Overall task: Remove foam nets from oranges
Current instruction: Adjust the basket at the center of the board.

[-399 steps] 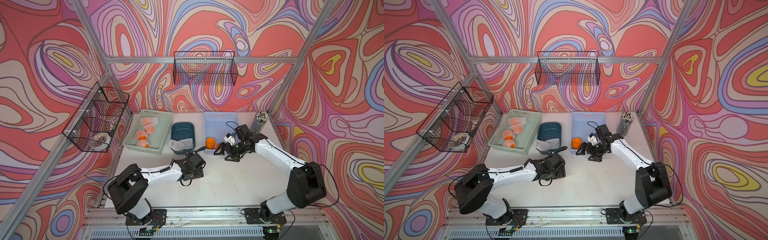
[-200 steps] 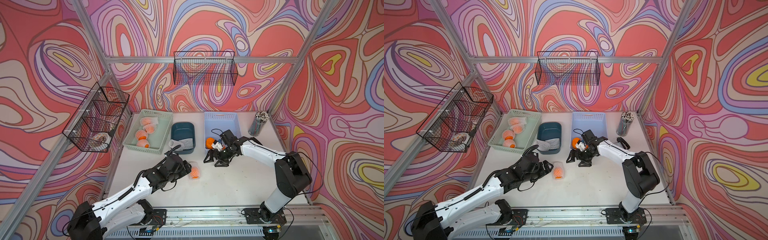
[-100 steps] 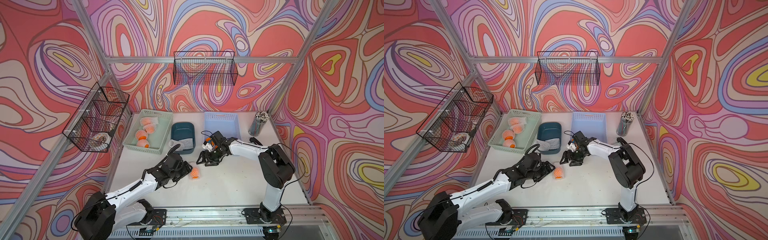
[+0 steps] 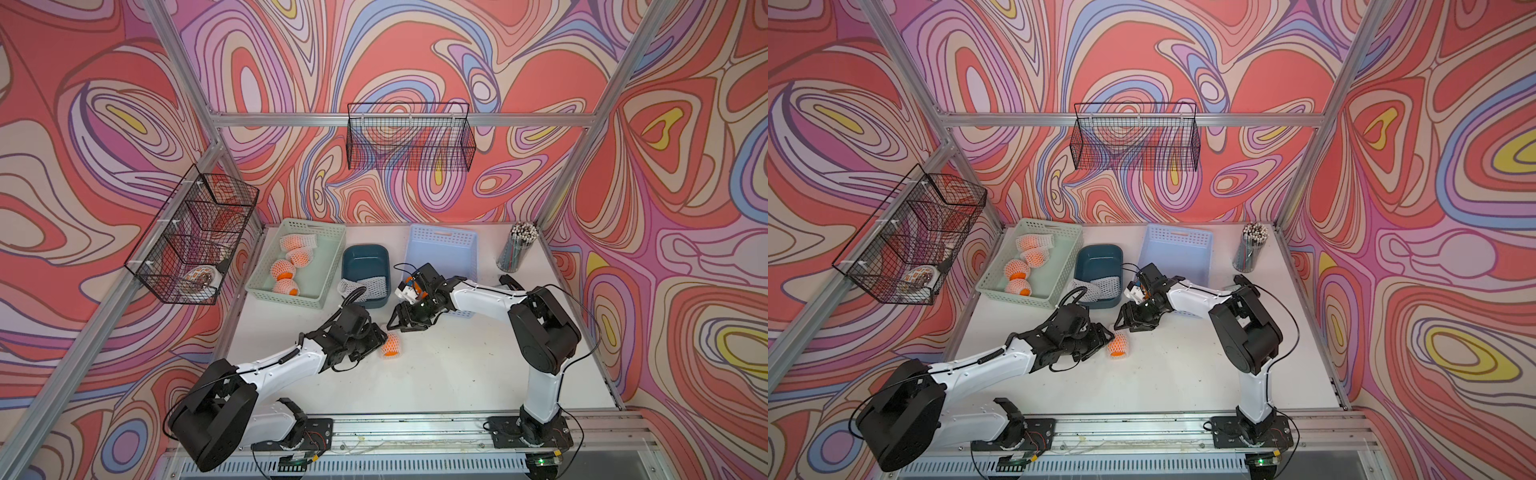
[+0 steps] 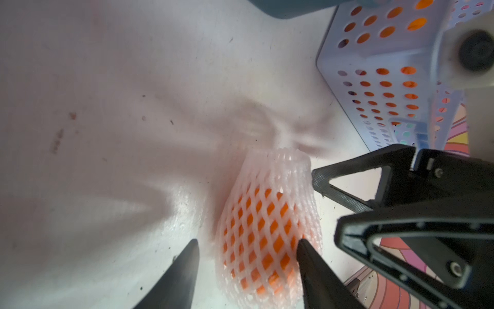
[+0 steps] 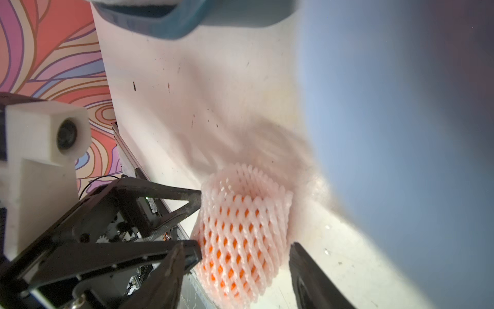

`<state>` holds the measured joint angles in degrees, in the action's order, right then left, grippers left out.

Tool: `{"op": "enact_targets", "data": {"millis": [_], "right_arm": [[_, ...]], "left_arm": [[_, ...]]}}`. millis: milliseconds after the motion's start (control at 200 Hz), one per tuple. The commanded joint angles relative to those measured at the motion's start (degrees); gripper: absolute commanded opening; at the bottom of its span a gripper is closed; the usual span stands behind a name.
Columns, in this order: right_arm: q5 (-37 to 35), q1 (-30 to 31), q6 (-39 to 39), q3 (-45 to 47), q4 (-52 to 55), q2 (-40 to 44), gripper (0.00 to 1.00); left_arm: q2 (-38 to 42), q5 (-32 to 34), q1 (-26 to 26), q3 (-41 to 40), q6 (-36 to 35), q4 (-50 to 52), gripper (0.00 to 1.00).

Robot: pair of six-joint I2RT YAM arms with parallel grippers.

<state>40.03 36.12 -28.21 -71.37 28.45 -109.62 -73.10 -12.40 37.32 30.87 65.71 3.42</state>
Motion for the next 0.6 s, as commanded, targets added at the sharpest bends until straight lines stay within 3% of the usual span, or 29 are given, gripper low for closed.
{"op": "enact_targets", "data": {"millis": [0, 411, 596], "right_arm": [[-2.2, 0.4, 1.0, -1.3, 2.1, -0.6, 0.64], [-16.2, 0.3, 3.9, -4.5, 11.6, 1.1, 0.64], [-22.2, -0.9, 5.3, -4.8, 14.6, 2.0, 0.63]], "left_arm": [[-1.0, -0.4, -0.5, 1.6, -0.8, -1.5, 0.60], [-4.5, -2.0, -0.5, 3.5, -1.8, -3.3, 0.53], [-5.1, -2.9, -0.4, 3.8, -2.3, -3.6, 0.43]]}}
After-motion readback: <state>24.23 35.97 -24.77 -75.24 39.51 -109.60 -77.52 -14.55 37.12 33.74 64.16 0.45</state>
